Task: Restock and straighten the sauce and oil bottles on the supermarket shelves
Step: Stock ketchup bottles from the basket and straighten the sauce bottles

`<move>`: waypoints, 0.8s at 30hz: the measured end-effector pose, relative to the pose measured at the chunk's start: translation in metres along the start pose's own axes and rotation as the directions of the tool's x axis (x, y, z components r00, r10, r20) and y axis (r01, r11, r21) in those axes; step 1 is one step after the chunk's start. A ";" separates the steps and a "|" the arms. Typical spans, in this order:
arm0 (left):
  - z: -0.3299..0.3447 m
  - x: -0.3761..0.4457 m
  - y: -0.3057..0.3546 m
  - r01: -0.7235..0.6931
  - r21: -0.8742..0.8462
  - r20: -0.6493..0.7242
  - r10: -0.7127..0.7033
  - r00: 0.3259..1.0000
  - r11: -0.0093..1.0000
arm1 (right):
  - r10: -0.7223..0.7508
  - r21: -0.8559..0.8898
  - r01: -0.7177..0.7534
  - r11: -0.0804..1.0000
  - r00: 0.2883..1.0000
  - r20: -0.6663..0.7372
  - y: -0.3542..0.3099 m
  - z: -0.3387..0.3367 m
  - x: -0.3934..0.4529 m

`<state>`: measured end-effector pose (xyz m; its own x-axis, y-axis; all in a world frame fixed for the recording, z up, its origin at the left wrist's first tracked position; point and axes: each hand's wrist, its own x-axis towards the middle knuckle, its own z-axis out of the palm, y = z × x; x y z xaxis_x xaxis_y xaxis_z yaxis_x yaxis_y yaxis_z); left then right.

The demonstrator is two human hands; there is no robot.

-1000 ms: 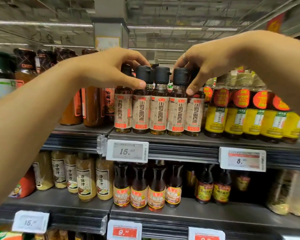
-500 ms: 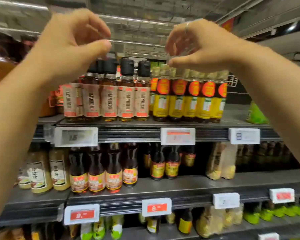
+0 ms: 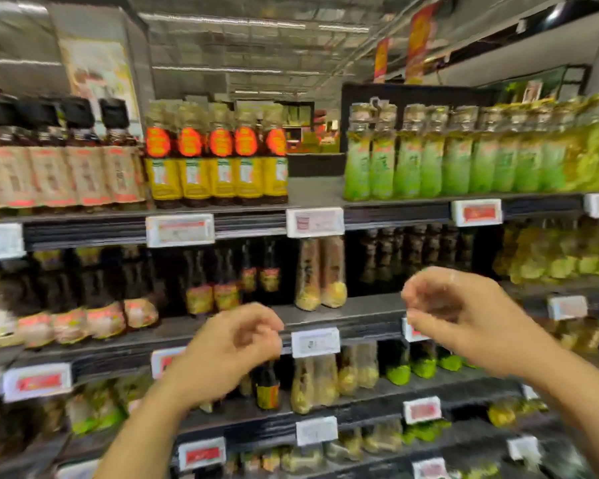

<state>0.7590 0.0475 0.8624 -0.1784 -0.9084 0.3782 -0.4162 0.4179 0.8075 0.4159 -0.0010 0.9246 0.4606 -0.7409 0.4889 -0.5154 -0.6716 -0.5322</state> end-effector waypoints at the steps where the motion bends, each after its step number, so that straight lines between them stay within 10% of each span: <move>1: 0.020 -0.002 -0.014 0.085 -0.022 0.063 -0.084 0.995 0.996 | 0.056 0.014 -0.056 0.998 0.998 0.034 0.019 0.006 -0.016; 8: 0.168 -0.046 -0.128 0.524 -0.038 0.300 -0.491 0.818 0.851 | 0.528 0.039 -0.562 0.826 0.796 0.296 0.164 0.096 -0.146; 15: 0.291 -0.133 -0.248 0.913 0.134 0.363 -0.877 0.315 0.384 | 0.878 -0.110 -0.929 0.354 0.290 0.381 0.258 0.210 -0.313; 20: 0.349 -0.177 -0.281 0.960 0.212 0.264 -0.956 0.126 0.184 | 0.889 -0.199 -0.948 0.250 0.143 0.435 0.311 0.239 -0.380; 24: 0.390 -0.221 -0.307 0.986 0.165 0.079 -0.997 -0.028 -0.015 | 0.851 -0.237 -0.919 0.314 0.162 0.499 0.373 0.269 -0.417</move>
<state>0.5782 0.1154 0.3544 0.3498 -0.3918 -0.8509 -0.3165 -0.9044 0.2863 0.2259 0.0554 0.3358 -0.0037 -0.6953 -0.7187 -0.7565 0.4720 -0.4528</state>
